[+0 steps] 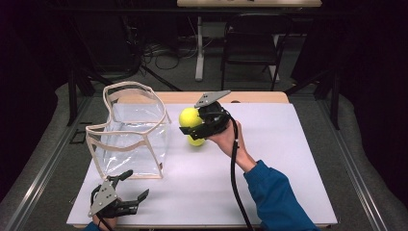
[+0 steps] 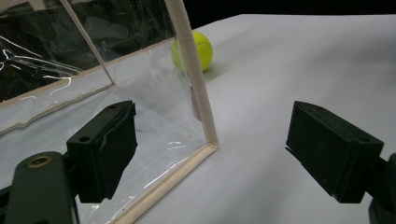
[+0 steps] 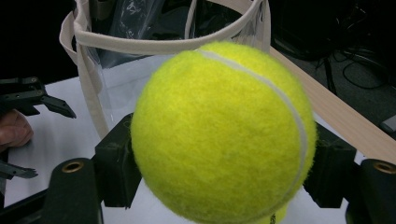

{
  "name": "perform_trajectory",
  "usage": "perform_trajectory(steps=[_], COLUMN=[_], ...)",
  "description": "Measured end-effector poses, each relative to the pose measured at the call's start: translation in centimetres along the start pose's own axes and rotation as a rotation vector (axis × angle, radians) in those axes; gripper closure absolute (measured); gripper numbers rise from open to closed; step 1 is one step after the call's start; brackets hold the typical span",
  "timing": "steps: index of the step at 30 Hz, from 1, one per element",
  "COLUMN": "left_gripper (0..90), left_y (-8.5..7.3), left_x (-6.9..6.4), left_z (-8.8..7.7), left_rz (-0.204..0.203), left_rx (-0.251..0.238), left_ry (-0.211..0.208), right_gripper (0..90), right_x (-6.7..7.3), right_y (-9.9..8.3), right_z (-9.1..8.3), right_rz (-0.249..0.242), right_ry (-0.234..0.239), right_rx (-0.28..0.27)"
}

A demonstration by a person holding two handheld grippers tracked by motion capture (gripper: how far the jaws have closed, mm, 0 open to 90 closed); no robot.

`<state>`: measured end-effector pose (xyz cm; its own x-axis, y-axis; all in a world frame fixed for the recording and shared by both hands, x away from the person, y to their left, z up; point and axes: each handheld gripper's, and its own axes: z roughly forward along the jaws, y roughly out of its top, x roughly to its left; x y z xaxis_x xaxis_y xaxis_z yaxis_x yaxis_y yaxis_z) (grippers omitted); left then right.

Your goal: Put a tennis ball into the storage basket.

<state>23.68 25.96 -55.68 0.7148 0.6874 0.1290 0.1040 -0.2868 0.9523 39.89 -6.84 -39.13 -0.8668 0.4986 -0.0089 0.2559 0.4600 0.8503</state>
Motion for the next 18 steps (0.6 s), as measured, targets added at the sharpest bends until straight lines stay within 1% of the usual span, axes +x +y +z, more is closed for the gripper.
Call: perform_trajectory(steps=[18], left_gripper=[15.9], left_y=[0.0], left_x=[-0.1], left_z=[0.1], left_rz=[0.002], left_rx=[0.001], left_ry=[-0.002], right_gripper=[25.8], right_x=[-0.2], right_y=[1.4], right_z=[-0.2], right_rz=[-0.022], right_ry=[-0.016], right_rx=[0.016])
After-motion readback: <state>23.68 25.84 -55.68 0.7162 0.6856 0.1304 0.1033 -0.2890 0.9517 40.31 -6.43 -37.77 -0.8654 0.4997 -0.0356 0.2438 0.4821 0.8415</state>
